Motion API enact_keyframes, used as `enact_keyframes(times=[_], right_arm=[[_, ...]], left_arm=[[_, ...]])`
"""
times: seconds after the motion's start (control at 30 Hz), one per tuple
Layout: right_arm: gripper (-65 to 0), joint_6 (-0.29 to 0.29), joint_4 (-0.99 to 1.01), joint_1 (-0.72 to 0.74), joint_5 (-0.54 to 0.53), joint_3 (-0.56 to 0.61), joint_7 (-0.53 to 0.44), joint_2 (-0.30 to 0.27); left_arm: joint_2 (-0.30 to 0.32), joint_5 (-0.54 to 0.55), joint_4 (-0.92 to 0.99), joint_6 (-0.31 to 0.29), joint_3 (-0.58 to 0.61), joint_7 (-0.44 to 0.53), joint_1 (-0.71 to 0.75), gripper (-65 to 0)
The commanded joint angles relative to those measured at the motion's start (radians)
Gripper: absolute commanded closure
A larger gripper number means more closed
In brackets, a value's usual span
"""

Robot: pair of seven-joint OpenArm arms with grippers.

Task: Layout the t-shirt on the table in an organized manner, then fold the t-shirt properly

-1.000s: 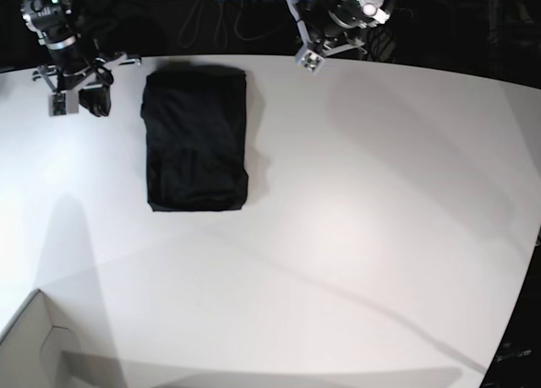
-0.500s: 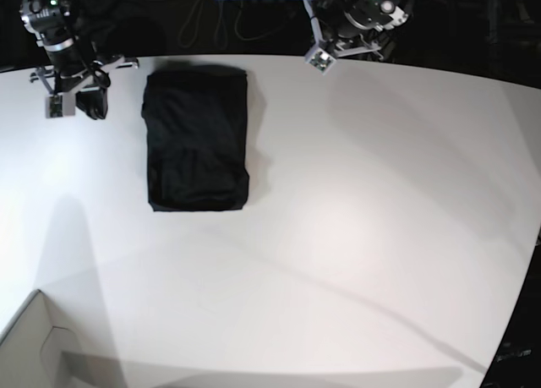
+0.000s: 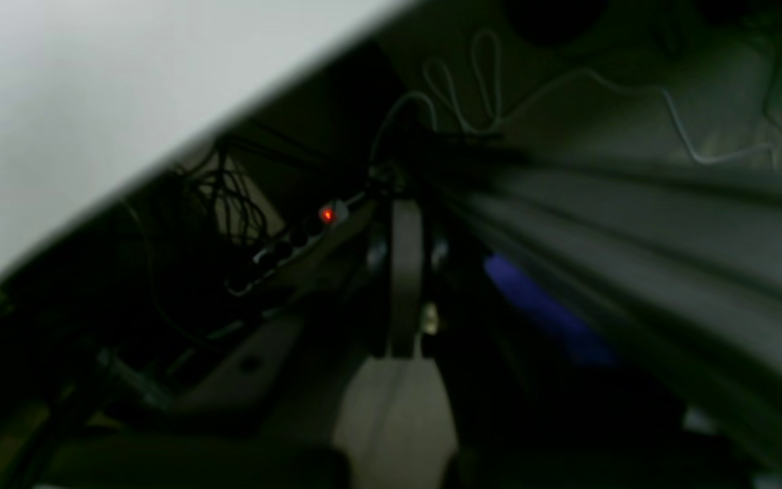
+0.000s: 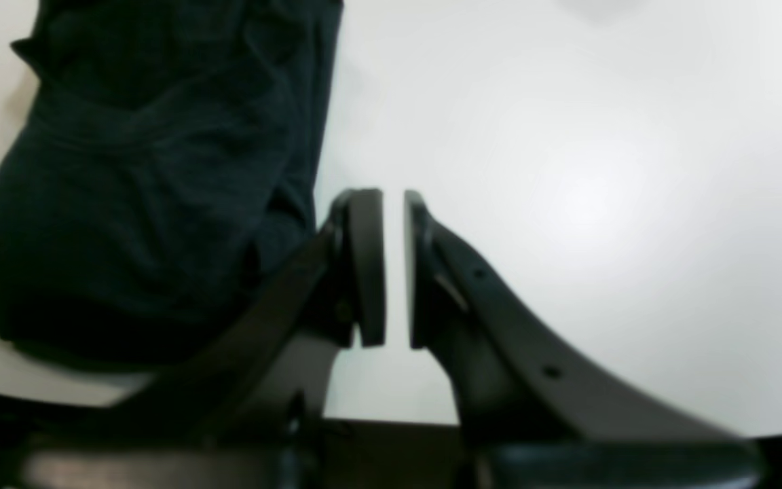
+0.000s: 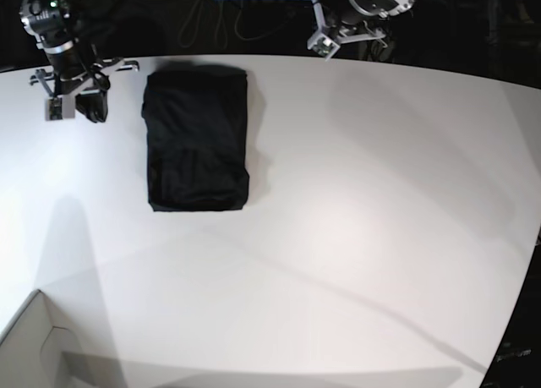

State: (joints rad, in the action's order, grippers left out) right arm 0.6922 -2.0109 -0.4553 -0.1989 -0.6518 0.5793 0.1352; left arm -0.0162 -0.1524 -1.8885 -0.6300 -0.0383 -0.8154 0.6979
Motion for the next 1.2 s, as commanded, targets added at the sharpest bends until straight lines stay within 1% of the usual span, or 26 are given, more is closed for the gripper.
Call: enact_keyframes(times=[0.0, 0.1, 0.23, 0.3, 0.37, 0.47, 0.63, 0.7, 0.83, 0.93, 0.97, 1.0, 1.07, 1.13, 1.17], right_arm=[[-4.4, 0.006, -0.020, -0.001, -0.014, -0.004, -0.020, -0.006], [-4.4, 0.006, -0.020, -0.007, -0.014, -0.006, -0.018, -0.006], [-4.4, 0.006, -0.015, -0.015, -0.014, -0.052, -0.015, -0.001], [-4.4, 0.006, -0.014, -0.035, -0.014, -0.072, -0.014, 0.001], [-4.4, 0.006, -0.015, -0.055, -0.014, -0.089, -0.014, 0.016], [-4.4, 0.006, -0.011, -0.070, -0.012, -0.162, -0.014, 0.022], [-4.4, 0.006, -0.011, -0.104, -0.012, -0.282, 0.023, 0.022], [-4.4, 0.006, -0.007, -0.124, -0.012, -0.323, 0.043, 0.022], [-4.4, 0.006, 0.057, -0.148, -0.011, -0.362, 0.075, 0.022], [-4.4, 0.006, 0.144, -0.148, -0.009, -0.388, 0.077, 0.022], [-4.4, 0.006, 0.175, -0.144, 0.008, -0.395, 0.080, 0.022], [-4.4, 0.006, 0.201, -0.136, 0.036, -0.402, 0.081, 0.022], [-4.4, 0.006, 0.275, -0.106, 0.106, -0.406, 0.081, 0.022], [-4.3, 0.006, 0.381, -0.069, 0.175, -0.408, 0.075, 0.022], [-4.2, 0.006, 0.441, -0.047, 0.207, -0.408, 0.074, 0.022]], left_arm=[[0.011, 0.001, -0.009, -0.001, -0.002, 0.004, 0.015, -0.1], [0.040, 0.001, 0.023, -0.001, -0.021, 0.008, 0.018, -0.1], [0.060, 0.001, 0.132, -0.001, -0.076, 0.017, 0.009, -0.1], [0.060, 0.001, 0.182, -0.001, -0.113, 0.032, -0.001, -0.1], [0.060, 0.001, 0.226, -0.001, -0.151, 0.072, -0.016, -0.1], [0.052, 0.001, 0.294, -0.001, -0.214, 0.107, -0.031, -0.1], [0.049, 0.007, 0.402, -0.001, -0.298, 0.117, -0.085, -0.1], [0.037, 0.007, 0.456, -0.001, -0.348, 0.117, -0.109, -0.1], [0.028, 0.004, 0.565, -0.001, -0.463, 0.117, -0.175, -0.1], [0.029, 0.003, 0.631, 0.000, -0.504, 0.117, -0.221, -0.1], [0.035, 0.003, 0.656, 0.002, -0.507, 0.117, -0.234, -0.1], [0.038, 0.003, 0.679, 0.014, -0.507, 0.117, -0.245, -0.1], [0.045, 0.003, 0.719, 0.074, -0.503, 0.124, -0.261, -0.1], [0.060, 0.003, 0.757, 0.143, -0.498, 0.181, -0.268, -0.1], [0.060, 0.003, 0.791, 0.160, -0.498, 0.233, -0.268, -0.1]])
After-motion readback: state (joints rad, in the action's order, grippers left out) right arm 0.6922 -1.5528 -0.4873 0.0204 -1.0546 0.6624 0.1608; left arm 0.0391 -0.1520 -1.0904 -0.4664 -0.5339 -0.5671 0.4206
